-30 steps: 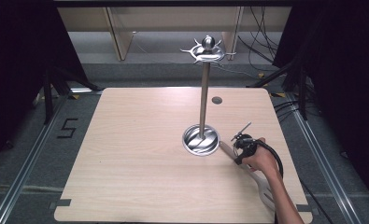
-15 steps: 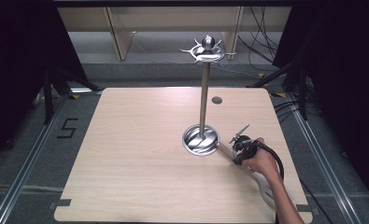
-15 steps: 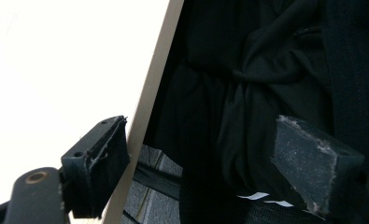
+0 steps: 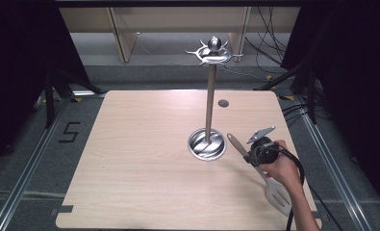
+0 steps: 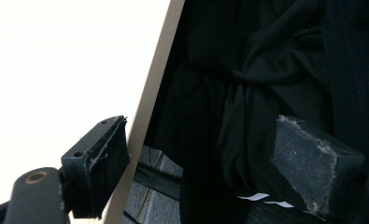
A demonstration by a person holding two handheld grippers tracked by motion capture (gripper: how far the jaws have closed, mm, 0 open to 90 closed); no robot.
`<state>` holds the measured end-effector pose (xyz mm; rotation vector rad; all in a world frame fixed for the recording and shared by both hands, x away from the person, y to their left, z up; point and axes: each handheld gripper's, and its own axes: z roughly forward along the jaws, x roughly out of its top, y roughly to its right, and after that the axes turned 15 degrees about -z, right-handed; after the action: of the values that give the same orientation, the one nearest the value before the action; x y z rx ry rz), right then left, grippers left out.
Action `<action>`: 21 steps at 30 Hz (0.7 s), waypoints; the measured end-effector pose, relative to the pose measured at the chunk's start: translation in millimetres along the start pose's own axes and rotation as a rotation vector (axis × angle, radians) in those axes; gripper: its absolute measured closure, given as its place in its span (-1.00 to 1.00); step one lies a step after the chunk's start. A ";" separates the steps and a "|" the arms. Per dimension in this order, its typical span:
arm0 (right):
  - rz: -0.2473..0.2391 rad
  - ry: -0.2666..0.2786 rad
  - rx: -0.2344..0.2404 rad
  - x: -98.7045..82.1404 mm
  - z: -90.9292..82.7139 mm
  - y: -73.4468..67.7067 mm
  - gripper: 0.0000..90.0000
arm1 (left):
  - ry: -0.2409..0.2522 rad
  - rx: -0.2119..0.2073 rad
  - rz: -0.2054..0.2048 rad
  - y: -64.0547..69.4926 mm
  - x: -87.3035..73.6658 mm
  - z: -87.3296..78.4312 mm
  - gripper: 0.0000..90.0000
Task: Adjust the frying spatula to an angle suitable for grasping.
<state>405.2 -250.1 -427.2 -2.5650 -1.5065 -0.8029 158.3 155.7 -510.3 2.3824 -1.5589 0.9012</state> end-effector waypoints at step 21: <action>0.001 0.319 -0.010 -9.3 -55.3 -2.2 0.65 | -0.007 0.012 0.022 2.4 0.5 1.3 -0.61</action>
<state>377.5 -273.3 -384.2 -2.3030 -1.4046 -1.1549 156.9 153.7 -511.5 2.3838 -1.5895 0.9093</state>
